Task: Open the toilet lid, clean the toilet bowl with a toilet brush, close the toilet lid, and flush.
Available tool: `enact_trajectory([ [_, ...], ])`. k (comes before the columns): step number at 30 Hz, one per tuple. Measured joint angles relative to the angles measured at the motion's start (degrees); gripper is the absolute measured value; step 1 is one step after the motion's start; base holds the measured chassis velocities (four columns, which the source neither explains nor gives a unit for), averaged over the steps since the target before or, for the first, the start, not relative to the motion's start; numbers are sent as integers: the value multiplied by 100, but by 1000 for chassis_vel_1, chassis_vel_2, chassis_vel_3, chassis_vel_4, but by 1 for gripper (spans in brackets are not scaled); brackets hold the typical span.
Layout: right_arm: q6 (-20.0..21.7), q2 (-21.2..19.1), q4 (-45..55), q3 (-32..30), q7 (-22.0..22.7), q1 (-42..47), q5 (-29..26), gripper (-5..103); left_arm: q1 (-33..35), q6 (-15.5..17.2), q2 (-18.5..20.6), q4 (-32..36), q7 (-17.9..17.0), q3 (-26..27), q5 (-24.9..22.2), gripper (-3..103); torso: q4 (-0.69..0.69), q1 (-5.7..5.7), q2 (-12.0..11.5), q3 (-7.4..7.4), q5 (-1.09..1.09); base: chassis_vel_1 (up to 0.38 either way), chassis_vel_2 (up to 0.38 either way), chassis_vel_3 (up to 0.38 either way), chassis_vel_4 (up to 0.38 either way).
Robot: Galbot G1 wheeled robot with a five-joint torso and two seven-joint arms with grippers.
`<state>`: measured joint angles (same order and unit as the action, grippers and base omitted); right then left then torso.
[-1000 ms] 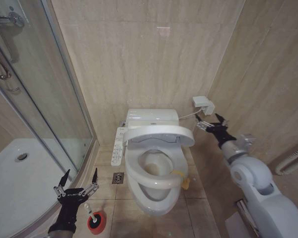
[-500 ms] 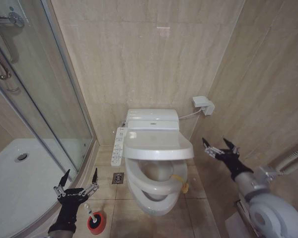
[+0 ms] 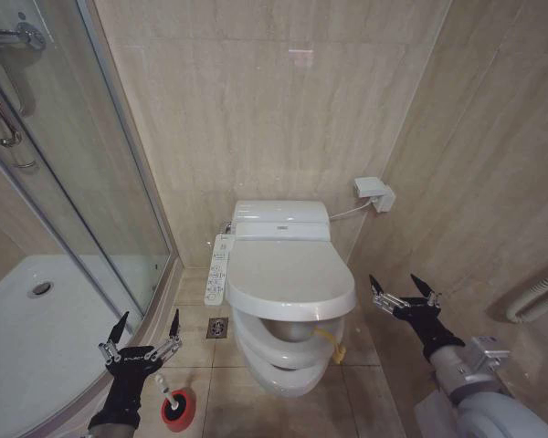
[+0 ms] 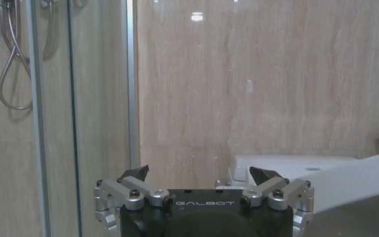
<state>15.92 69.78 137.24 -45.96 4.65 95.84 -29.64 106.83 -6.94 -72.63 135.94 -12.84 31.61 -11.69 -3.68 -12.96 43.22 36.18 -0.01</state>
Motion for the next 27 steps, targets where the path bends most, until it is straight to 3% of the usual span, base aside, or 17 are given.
enact_trajectory([
  [9, 80, 564, 423, 228, -372, 106, 214, 100, 0, 0, 0, 0, 0, 0, 0, 100, 0, 0, 0, 0, 0, 0, 0, 0, 0],
  [11, -48, 768, 395, 273, -674, 63, 514, 100, 0, 0, 0, 0, 0, 0, 0, 100, 2, 0, 0, 0, 0, 0, 0, 0, 0],
  [17, -16, 895, 398, -41, -1274, 75, 527, 100, 0, 0, 0, 0, 0, 0, 0, 100, 1, 0, 0, 0, 0, 0, 0, 0, 0],
  [27, -321, 1399, 373, 189, -1248, -34, 810, 100, 0, 0, 0, 0, 0, 0, 0, 100, 2, 0, 0, 0, 0, 0, 0, 0, 0],
])
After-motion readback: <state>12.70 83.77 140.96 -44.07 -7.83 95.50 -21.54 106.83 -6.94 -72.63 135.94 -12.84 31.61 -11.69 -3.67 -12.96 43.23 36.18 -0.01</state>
